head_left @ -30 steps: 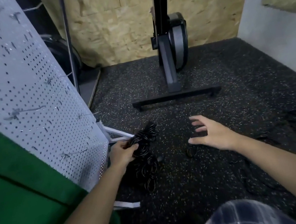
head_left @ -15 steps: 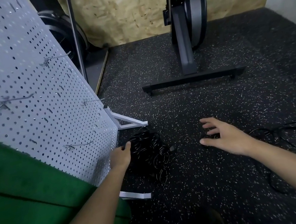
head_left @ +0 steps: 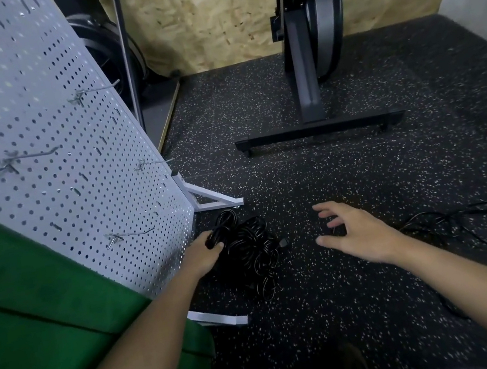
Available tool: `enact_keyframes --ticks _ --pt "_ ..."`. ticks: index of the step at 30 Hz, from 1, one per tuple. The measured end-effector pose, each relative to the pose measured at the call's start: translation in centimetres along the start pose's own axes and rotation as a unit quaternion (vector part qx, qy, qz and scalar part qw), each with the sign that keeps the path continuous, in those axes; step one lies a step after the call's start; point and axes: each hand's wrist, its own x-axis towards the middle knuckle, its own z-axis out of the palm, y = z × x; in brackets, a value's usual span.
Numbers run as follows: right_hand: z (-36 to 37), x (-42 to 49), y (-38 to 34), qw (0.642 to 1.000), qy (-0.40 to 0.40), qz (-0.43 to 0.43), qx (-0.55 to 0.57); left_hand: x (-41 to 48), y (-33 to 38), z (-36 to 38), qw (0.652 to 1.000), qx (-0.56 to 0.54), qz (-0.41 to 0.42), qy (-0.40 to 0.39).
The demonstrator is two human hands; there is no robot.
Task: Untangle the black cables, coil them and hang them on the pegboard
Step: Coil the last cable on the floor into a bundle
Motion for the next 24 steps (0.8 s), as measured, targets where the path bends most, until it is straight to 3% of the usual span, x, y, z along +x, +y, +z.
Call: enact_keyframes --ticks 7,18,24 --pt "1.8 1.1 -1.3 1.0 -0.018 -0.016 -0.014 1.0 -0.7 0.8 0.998 0.018 -0.013 -0.055" --pt "2.7 0.8 -1.6 0.999 -0.018 -0.022 -0.018 0.5 0.8 1.1 1.0 0.015 -0.005 0.017" --pt "3.1 1.4 -2.2 0.999 -0.015 -0.039 -0.035 0.3 2.0 1.4 0.993 0.099 0.035 0.055"
